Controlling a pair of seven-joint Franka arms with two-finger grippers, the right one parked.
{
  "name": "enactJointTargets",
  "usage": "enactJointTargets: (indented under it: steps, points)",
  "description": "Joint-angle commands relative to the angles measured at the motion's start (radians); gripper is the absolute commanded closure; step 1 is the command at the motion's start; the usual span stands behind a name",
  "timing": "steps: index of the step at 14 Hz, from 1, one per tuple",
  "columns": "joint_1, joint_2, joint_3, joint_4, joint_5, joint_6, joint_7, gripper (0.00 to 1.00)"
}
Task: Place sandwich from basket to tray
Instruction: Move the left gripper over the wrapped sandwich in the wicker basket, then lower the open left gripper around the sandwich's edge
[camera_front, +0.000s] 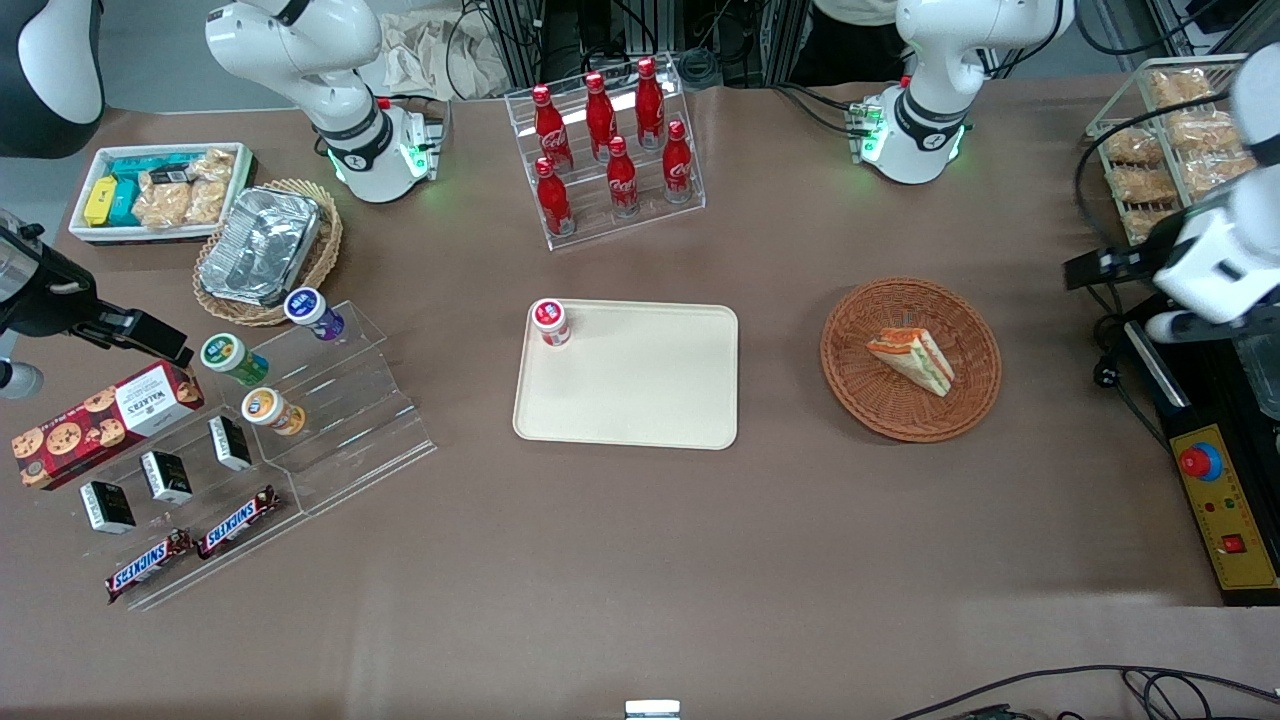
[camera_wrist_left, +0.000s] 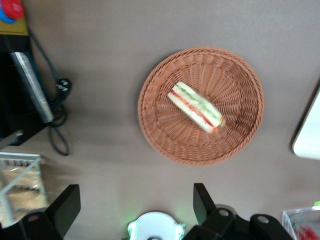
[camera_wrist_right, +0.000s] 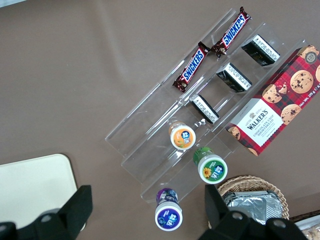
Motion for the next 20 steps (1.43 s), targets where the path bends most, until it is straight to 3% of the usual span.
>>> enactJointTargets:
  steps: [1, 5, 6, 8, 11, 14, 20]
  points:
    - [-0.007, -0.188, -0.005, -0.342, -0.033, 0.243, -0.134, 0.0]
    - [-0.026, -0.157, -0.023, -0.419, -0.039, 0.328, -0.398, 0.0]
    - [-0.027, -0.145, -0.031, -0.439, -0.076, 0.363, -0.461, 0.0]
    - [-0.027, -0.139, -0.048, -0.523, -0.13, 0.486, -0.555, 0.0]
    - [-0.027, -0.108, -0.089, -0.654, -0.135, 0.704, -0.685, 0.0]
    - [-0.041, -0.029, -0.112, -0.654, -0.133, 0.799, -0.82, 0.0]
    - [-0.09, 0.065, -0.112, -0.64, -0.125, 0.937, -0.922, 0.0]
